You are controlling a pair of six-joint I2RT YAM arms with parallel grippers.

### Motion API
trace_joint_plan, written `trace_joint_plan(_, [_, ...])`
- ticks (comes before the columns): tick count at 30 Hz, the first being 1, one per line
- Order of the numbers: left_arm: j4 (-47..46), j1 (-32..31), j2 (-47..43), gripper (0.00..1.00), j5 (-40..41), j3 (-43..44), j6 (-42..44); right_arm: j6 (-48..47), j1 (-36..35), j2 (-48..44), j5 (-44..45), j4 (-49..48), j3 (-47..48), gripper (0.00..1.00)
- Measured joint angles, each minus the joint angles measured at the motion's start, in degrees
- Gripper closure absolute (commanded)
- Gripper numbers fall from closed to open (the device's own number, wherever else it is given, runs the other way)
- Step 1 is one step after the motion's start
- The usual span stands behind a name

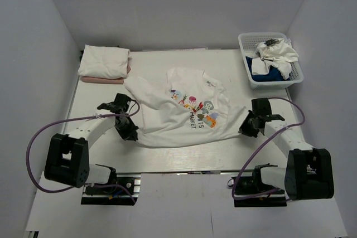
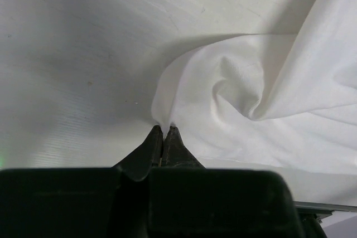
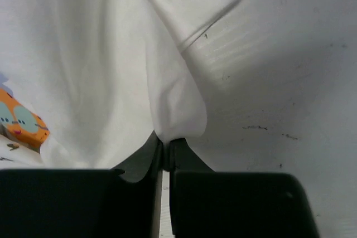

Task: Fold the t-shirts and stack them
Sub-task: Flatten out the tshirt

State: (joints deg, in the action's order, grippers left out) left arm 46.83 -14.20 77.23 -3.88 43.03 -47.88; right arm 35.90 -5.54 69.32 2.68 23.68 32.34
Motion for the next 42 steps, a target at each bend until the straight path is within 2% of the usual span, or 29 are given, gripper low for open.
trace_joint_plan(4, [2.62, -0.46, -0.35, 1.0, 0.35, 2.05, 0.02, -1.68, -0.13, -3.89, 1.03, 0.83, 0.44, 1.0])
trace_joint_plan(7, [5.18, -0.85, -1.75, 1.0, 0.96, 8.17, 0.81, -4.22, -0.17, -9.35, 2.25, 4.52, 4.83, 1.0])
trace_joint_plan(10, [6.27, -1.01, -3.78, 1.0, 1.79, 18.6, 3.08, -7.32, -0.22, -14.8, 3.17, 6.64, 13.0, 1.0])
trace_joint_plan(14, [6.29, -1.05, -5.92, 1.0, 2.08, 37.29, 7.23, -11.17, -0.31, -18.27, 2.69, 8.11, 29.03, 1.0])
trace_joint_plan(20, [5.16, -1.05, -8.44, 1.0, 2.45, 61.94, 13.22, -16.02, -0.33, -18.67, 0.26, 7.15, 48.68, 1.0])
trace_joint_plan(26, [6.51, -1.14, -5.7, 1.0, 1.9, 84.35, 17.46, -19.89, -0.33, -16.5, -2.43, 7.23, 65.77, 1.0])
trace_joint_plan(37, [3.48, -0.59, -12.87, 1.0, -2.73, 88.48, 19.37, -24.39, -0.31, -18.03, -5.16, 5.38, 83.34, 1.0])
trace_joint_plan(42, [1.57, -0.59, -14.16, 1.0, -3.23, 88.43, 19.32, -25.77, -0.33, -17.66, -4.59, 3.1, 84.91, 1.0])
